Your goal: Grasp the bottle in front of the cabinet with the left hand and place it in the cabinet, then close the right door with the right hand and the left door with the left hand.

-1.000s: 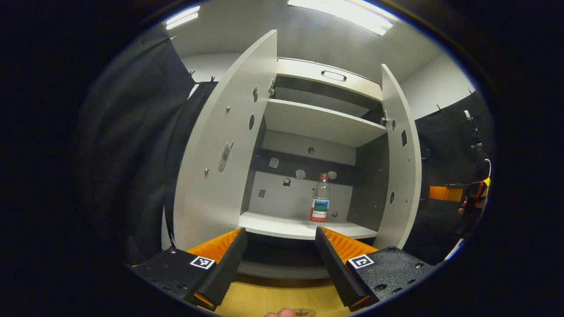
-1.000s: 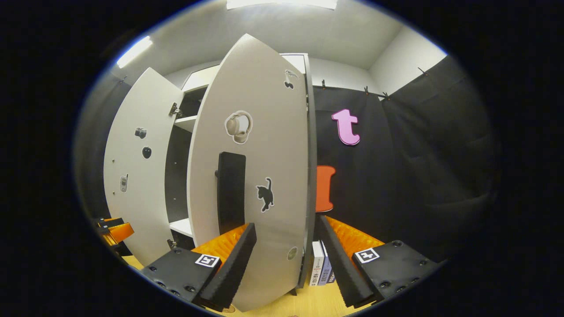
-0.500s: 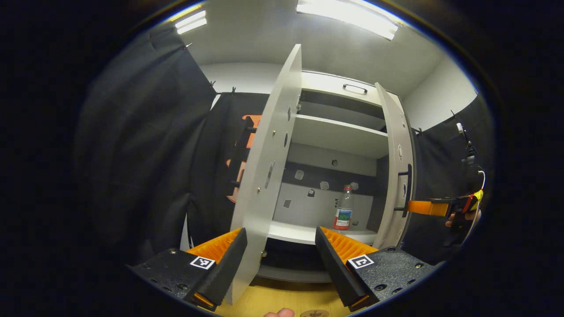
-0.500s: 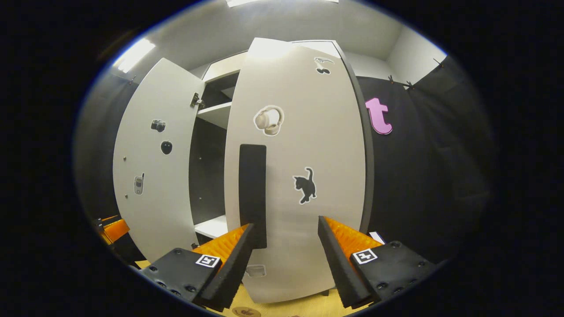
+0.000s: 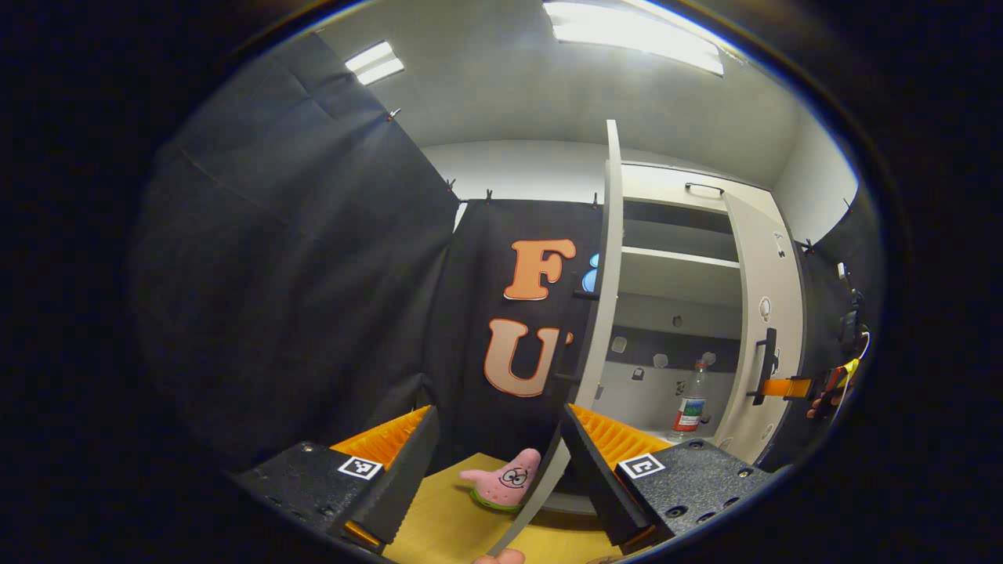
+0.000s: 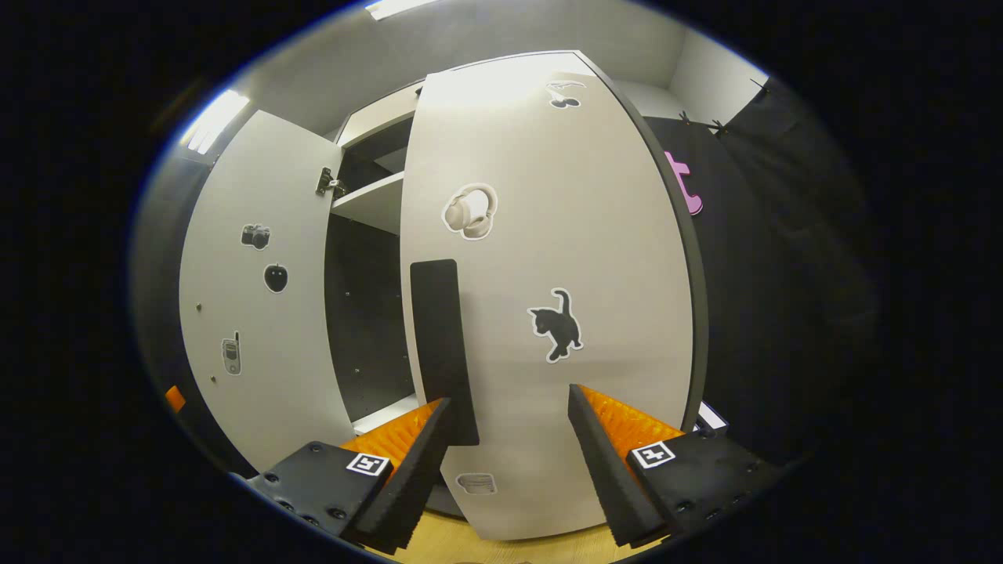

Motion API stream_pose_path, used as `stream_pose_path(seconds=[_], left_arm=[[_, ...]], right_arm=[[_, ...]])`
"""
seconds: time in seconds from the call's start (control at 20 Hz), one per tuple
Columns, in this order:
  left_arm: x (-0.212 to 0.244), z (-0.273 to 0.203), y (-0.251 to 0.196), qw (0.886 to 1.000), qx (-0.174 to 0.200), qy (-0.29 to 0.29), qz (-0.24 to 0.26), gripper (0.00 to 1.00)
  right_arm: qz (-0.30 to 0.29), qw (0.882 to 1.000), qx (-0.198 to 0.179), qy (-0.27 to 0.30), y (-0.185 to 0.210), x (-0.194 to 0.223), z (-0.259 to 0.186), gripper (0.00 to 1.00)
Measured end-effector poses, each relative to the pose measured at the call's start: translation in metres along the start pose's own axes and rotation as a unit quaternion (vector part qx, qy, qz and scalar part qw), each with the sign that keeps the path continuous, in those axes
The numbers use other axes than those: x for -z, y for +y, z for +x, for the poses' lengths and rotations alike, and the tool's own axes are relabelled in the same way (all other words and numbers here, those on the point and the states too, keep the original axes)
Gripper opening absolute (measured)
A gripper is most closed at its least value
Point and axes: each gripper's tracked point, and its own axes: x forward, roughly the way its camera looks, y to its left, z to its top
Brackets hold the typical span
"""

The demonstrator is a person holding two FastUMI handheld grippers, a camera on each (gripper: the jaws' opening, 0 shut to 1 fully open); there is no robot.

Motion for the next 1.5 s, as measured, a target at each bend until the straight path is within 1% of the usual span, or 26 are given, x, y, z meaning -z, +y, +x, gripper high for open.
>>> stream_pose_path(seconds=[0.2,0.35,0.45,0.55,0.7,0.8,0.85,0.95,1.0,1.05,1.1,1.2,1.25,1.3,1.35,1.4,1.45,1.5], left_arm=[[0.002,0.015,0.021,1.0,-0.02,0.011,0.008,0.94],[0.001,0.034,0.021,1.0,-0.016,0.014,0.013,0.94],[-0.007,0.06,0.017,1.0,-0.006,0.006,0.016,0.94],[-0.014,0.084,0.016,1.0,-0.003,-0.01,0.026,0.94],[-0.013,0.112,0.004,1.0,0.016,-0.016,0.021,0.94],[-0.011,0.121,-0.004,0.999,0.026,-0.017,0.01,0.94],[-0.019,0.12,-0.003,0.999,0.026,-0.034,0.007,0.94],[-0.019,0.122,-0.006,0.999,0.025,-0.038,0.017,0.92],[-0.019,0.122,-0.007,0.999,0.024,-0.04,0.023,0.93],[-0.02,0.122,-0.008,0.998,0.023,-0.042,0.028,0.92],[-0.022,0.123,-0.014,0.998,0.033,-0.043,0.037,0.93],[-0.021,0.123,-0.027,0.997,0.057,-0.036,0.046,0.89],[-0.021,0.121,-0.031,0.997,0.062,-0.032,0.044,0.87],[-0.021,0.118,-0.034,0.996,0.069,-0.032,0.041,0.89],[-0.02,0.116,-0.04,0.996,0.077,-0.029,0.038,0.89],[-0.02,0.115,-0.044,0.995,0.085,-0.022,0.036,0.87],[-0.019,0.113,-0.051,0.995,0.095,-0.018,0.035,0.89],[-0.018,0.112,-0.062,0.993,0.107,-0.017,0.039,0.89]], right_arm=[[-0.014,1.0,0.022,-0.001,0.001,-0.001,0.005,0.96],[-0.012,1.0,0.026,-0.009,0.004,-0.004,-0.007,0.96],[-0.012,0.999,0.025,-0.017,0.008,-0.006,-0.026,0.96],[-0.017,0.999,0.027,-0.016,0.009,0.002,-0.059,0.97],[-0.027,0.998,0.051,-0.004,0.003,0.023,-0.099,0.96],[-0.027,0.998,0.064,0.001,0.0,0.03,-0.12,0.97],[-0.023,0.997,0.068,0.0,-0.002,0.031,-0.13,0.97],[-0.018,0.997,0.079,0.005,-0.008,0.034,-0.145,0.97],[-0.018,0.996,0.087,0.006,-0.014,0.036,-0.15,0.97],[-0.019,0.995,0.096,0.006,-0.021,0.036,-0.154,0.97],[-0.02,0.994,0.105,0.007,-0.027,0.038,-0.16,0.97],[-0.015,0.993,0.118,0.005,-0.038,0.038,-0.167,0.97],[-0.009,0.993,0.121,0.006,-0.042,0.039,-0.171,0.97],[-0.003,0.992,0.122,0.008,-0.046,0.041,-0.174,0.97],[0.002,0.992,0.125,0.009,-0.051,0.042,-0.177,0.97],[0.004,0.991,0.13,0.01,-0.057,0.042,-0.18,0.97],[0.004,0.991,0.134,0.01,-0.062,0.041,-0.184,0.97],[0.002,0.991,0.136,0.009,-0.068,0.04,-0.187,0.97]])
